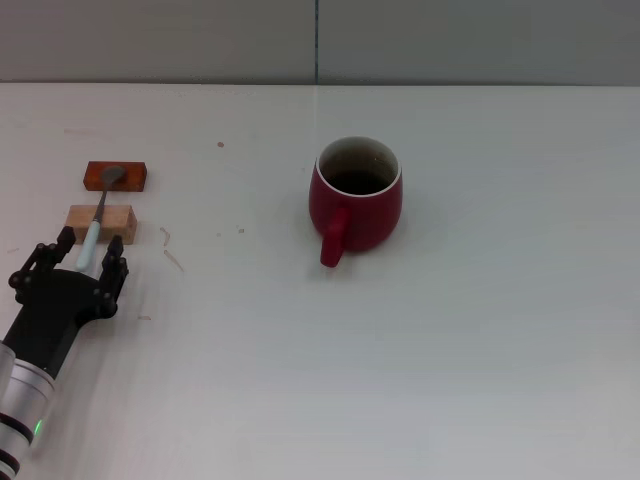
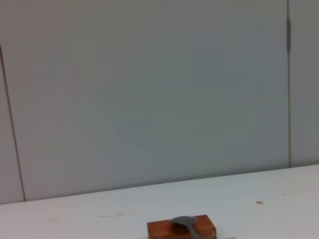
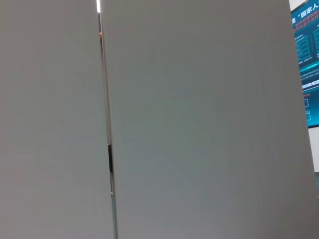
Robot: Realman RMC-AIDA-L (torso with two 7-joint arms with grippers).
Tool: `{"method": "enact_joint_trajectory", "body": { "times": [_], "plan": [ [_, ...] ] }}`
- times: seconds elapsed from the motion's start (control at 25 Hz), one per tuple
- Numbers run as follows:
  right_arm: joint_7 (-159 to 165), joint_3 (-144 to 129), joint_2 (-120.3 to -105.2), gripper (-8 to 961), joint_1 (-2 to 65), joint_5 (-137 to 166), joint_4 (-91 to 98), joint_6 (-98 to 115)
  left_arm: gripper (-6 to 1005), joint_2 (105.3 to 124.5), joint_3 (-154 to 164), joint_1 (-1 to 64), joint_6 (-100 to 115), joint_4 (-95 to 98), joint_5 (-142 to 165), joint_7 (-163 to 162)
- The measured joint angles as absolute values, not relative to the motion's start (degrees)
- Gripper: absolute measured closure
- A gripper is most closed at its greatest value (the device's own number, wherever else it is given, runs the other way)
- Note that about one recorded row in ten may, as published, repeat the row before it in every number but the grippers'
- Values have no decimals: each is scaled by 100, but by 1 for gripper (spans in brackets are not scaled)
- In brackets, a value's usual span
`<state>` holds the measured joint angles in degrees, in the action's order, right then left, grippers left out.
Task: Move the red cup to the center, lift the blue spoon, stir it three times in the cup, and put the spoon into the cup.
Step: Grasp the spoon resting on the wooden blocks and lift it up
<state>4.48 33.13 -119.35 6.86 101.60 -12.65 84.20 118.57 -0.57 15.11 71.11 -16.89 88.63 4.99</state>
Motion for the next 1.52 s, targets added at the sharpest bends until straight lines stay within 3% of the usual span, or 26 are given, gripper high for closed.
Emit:
{"method": "enact_joint_trajectory", "body": {
  "times": [0.72,1.52],
  "plan": [
    [448,3313,-11935,177,695,10162,-1266,8422,457,11856,-124,1516,7008,-1696,8860,483],
    [448,3243,-11935,177,695,10169,-1265,8449,610,11847,-255,1512,6930,-1705,8893,483]
  ]
}}
